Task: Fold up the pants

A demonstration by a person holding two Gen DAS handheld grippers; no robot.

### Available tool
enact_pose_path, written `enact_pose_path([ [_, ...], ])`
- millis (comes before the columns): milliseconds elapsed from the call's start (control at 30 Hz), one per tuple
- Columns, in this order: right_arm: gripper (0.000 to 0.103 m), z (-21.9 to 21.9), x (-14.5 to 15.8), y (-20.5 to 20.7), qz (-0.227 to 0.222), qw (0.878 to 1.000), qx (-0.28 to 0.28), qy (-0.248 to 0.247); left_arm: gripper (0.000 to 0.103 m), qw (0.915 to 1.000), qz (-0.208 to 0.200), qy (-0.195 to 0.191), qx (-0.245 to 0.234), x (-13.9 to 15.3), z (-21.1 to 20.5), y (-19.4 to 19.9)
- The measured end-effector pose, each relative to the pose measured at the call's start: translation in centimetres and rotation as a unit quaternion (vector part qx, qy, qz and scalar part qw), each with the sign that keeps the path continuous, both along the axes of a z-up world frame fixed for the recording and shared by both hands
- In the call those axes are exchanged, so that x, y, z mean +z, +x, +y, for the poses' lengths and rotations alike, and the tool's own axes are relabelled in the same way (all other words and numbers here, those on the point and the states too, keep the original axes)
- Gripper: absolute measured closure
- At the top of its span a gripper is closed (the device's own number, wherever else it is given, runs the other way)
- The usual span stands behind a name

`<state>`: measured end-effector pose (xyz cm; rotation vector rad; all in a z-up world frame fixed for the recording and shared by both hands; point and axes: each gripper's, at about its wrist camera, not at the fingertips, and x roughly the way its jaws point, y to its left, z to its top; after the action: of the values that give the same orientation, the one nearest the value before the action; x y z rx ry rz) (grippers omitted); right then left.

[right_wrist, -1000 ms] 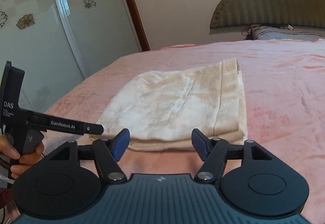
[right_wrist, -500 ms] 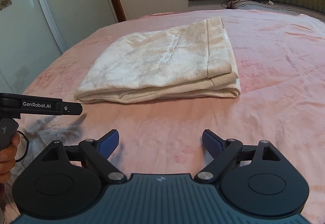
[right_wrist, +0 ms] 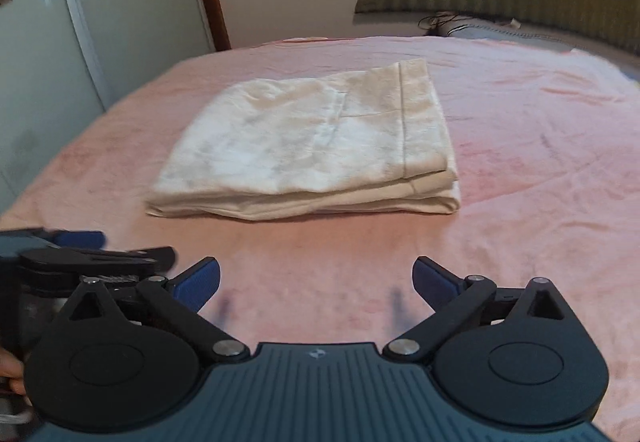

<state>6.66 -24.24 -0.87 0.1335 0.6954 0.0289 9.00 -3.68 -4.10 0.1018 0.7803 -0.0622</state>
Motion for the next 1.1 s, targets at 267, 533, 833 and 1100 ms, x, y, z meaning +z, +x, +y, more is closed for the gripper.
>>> enact_pose_path([
  [267,0.0,-1.1,-2.8,0.2,0.003,1.0,-0.001,-0.013,0.005,1.0,-0.005,-0.007,0.001,-0.4,0.2,-0.1],
  [533,0.0,-1.6,-3.2,0.3,-0.004,1.0,-0.008,-0.025,0.002,0.9998,-0.019,0.002,0.001,-0.9,0.2,-0.6],
  [833,0.0,-2.1,-4.0,0.5,-0.004,0.999,-0.008,-0.033,0.0,0.9992,-0.037,-0.005,0.01,-1.4,0.5,-1.0],
  [1100,0.0,-1.9,-4.2,0.1,-0.015,0.999,-0.008,-0.039,0.0,0.9989,-0.044,-0.01,0.013,-1.7,0.6,-1.1],
])
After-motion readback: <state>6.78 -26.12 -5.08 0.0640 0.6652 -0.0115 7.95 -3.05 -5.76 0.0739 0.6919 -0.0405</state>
